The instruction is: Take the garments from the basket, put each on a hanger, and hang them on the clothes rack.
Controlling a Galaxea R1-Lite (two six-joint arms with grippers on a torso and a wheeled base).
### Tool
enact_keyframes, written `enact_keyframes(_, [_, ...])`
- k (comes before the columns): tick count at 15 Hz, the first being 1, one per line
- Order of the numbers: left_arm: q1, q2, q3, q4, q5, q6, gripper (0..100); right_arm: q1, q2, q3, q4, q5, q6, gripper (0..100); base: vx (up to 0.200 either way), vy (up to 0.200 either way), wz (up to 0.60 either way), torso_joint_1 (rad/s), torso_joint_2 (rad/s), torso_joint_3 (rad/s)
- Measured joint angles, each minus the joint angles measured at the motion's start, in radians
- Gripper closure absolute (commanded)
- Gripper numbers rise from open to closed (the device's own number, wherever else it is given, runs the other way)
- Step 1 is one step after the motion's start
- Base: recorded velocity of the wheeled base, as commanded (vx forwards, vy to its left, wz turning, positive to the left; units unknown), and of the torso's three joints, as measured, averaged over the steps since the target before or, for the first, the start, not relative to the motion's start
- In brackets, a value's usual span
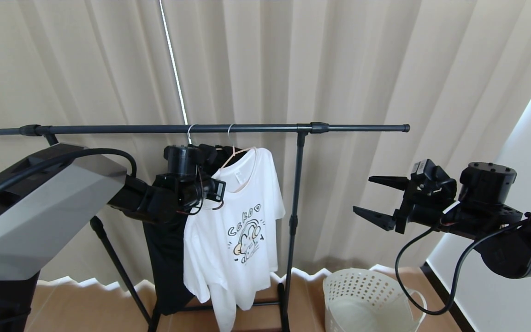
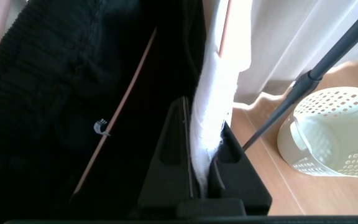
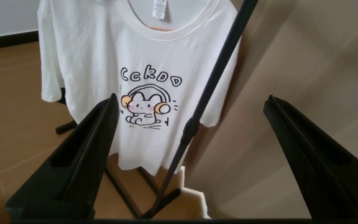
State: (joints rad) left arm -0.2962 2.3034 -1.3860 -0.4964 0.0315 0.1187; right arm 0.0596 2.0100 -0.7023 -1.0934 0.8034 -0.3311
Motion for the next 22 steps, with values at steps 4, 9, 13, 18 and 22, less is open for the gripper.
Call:
enact_keyframes(4, [0.001,-0.002,0.006,-0.003,0.002,-0.003,0,0.0,-0.001,0.001,0.0,0.0,0.0,0,0.0,0.0,0.0,0.0,0.0,0.0])
enact_keyframes(9, [0.002,-0.014,0.008,-0.009,0.002,-0.016,0,-0.001,-0.013,0.004,-0.002,0.0,0.0,0,0.0,0.0,0.0,0.0,0.0,0.0])
enact_keyframes(13, [0.0,-0.056,0.03,-0.009,-0.003,-0.019,0,0.0,-0.019,0.001,-0.002,0.0,0.002,0,0.0,0.0,0.0,0.0,0.0,0.0])
enact_keyframes(18, [-0.011,-0.244,0.168,-0.003,-0.014,-0.016,0,0.024,-0.073,-0.007,0.001,-0.079,0.125,0,0.0,0.0,0.0,0.0,0.0,0.0])
enact_keyframes(22, [-0.024,-0.49,0.431,-0.006,-0.024,-0.015,0,0.09,-0.207,0.006,0.01,-0.226,0.326,0,0.0,0.0,0.0,0.0,0.0,0.0])
